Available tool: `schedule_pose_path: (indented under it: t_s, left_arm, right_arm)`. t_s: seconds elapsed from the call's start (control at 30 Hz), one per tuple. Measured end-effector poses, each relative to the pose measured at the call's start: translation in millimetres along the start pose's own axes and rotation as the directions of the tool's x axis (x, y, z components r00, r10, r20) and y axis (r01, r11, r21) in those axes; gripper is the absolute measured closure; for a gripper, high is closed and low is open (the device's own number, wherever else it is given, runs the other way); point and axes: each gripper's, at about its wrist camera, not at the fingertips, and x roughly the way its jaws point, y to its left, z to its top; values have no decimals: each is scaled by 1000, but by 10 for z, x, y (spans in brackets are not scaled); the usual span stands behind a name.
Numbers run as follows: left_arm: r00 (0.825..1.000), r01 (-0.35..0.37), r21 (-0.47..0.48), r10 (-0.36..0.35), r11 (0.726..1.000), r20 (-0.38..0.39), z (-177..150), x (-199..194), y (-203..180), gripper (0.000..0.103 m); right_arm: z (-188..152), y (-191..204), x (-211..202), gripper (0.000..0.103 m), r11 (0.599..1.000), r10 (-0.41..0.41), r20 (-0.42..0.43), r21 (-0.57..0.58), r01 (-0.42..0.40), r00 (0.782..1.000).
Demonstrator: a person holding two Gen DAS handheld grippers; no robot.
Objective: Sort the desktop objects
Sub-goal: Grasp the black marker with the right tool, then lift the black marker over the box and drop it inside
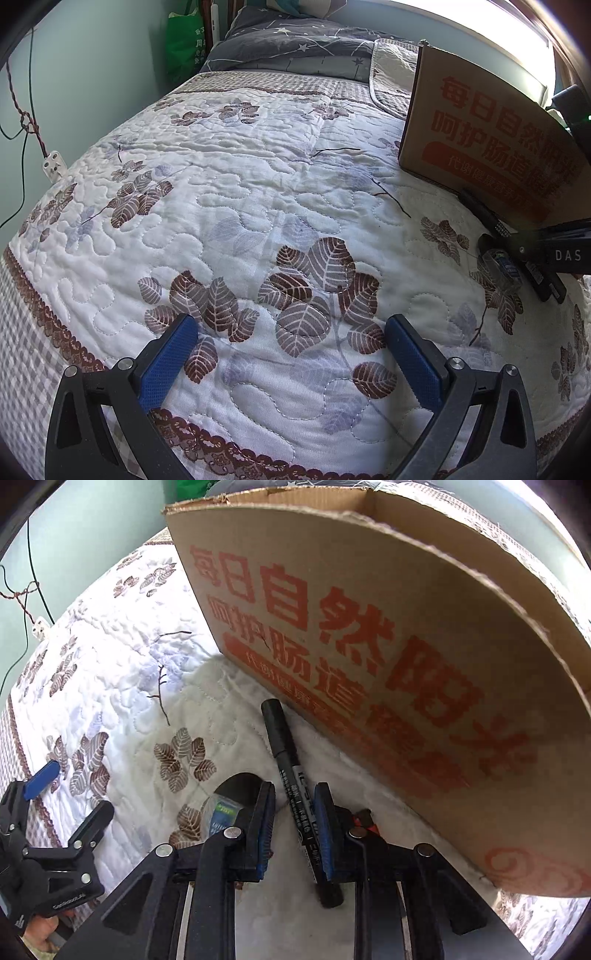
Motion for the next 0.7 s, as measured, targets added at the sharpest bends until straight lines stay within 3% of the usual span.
schedule_pose_path:
  t_s: [0.1,0.17,0.27,0.5,0.6,0.7]
  left_arm:
    - [1000,-1,0,1,1000,0,6,8,0,0]
    - [1000,1,-2,-1,1000,0,6,12,2,0]
    - [1000,1,-2,-1,1000,0,10,20,3,0]
    - [1000,-1,-1,1,1000,0,11,16,-1,0]
    - [1000,-1,-2,1,1000,1,12,18,-2,0]
    - [1000,-1,-2,1,1000,1,11,18,-2,0]
  right_arm:
    - [-34,-27,-9,81,1000,4,30,14,-4,1000]
    - [-109,-58,-57,88,999,34,36,25,-35,999]
    - [-322,-76,-225,90,997,71,49,21,-73,996]
    - [-759,-218,-1307,90,979,195,189,16,-202,962]
    - [-678,-418,-1874,90,983,172,290,15,-184,941]
    - [-234,-390,-2105,90,989,103,373,62,-135,922]
